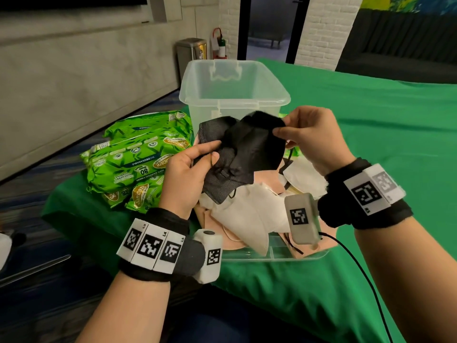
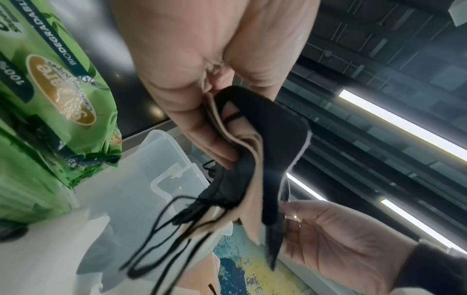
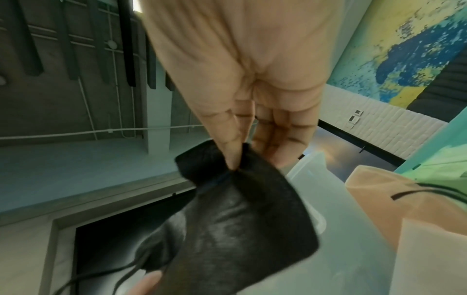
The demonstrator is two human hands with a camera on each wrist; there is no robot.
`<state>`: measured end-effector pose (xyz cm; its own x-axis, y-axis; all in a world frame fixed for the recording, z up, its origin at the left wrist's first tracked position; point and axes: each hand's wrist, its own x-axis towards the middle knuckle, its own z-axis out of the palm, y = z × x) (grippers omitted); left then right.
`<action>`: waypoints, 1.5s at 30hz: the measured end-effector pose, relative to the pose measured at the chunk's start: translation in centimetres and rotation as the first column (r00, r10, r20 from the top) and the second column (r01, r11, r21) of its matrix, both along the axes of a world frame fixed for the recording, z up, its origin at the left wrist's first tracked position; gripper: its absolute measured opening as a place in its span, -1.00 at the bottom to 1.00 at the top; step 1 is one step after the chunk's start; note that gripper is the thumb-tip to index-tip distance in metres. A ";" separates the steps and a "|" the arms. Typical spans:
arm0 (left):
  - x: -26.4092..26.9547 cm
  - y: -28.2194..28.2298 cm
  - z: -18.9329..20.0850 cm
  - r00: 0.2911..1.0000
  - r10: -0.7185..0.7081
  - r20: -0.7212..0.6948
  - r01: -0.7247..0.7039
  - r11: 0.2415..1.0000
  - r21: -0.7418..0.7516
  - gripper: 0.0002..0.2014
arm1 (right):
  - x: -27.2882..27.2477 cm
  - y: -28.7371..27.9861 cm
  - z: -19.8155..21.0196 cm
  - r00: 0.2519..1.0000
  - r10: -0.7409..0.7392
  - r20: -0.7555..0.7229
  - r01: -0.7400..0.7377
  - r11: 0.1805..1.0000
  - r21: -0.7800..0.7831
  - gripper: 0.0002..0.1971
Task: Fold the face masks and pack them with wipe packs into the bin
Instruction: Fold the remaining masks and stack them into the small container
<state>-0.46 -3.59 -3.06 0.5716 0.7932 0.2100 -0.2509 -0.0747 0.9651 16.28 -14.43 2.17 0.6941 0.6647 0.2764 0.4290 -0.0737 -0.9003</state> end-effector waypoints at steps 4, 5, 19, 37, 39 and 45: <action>-0.3 0.2 0.3 1.000 0.007 0.027 -0.006 1.000 -0.029 -0.72 | 0.9 -0.6 0.7 0.988 -0.153 -0.038 0.154 0.987 0.053 -0.71; -0.3 0.2 0.3 1.000 0.019 0.021 -0.019 1.000 -0.010 -0.68 | 1.0 -0.9 0.9 0.985 -0.170 -0.044 0.172 0.983 0.070 -0.71; 0.1 0.4 -0.6 0.990 0.054 -0.131 -0.044 0.996 0.080 -0.67 | 0.3 -0.5 1.7 0.977 -0.159 0.143 0.161 0.987 -0.009 -0.89; 0.7 -0.4 -0.6 0.980 0.037 -0.193 -0.030 0.999 0.040 -0.81 | -3.1 1.0 -0.3 0.878 0.031 0.477 0.040 0.990 -0.138 -0.72; 0.8 -0.2 -0.7 0.984 0.040 -0.171 -0.041 0.999 -0.007 -0.75 | -4.0 1.4 -0.8 0.864 0.198 0.463 -0.094 0.967 -0.237 -0.74; 0.5 -0.2 -0.7 0.990 0.026 -0.135 -0.019 0.999 0.050 -0.87 | -4.3 1.5 -1.6 0.874 0.442 0.203 -0.371 0.876 -0.308 -0.93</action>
<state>0.08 -3.79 -3.78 0.5793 0.7972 0.1701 -0.1155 -0.1263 0.9853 12.02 -12.94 0.58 0.2727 0.9424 0.1937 0.6850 -0.0488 -0.7269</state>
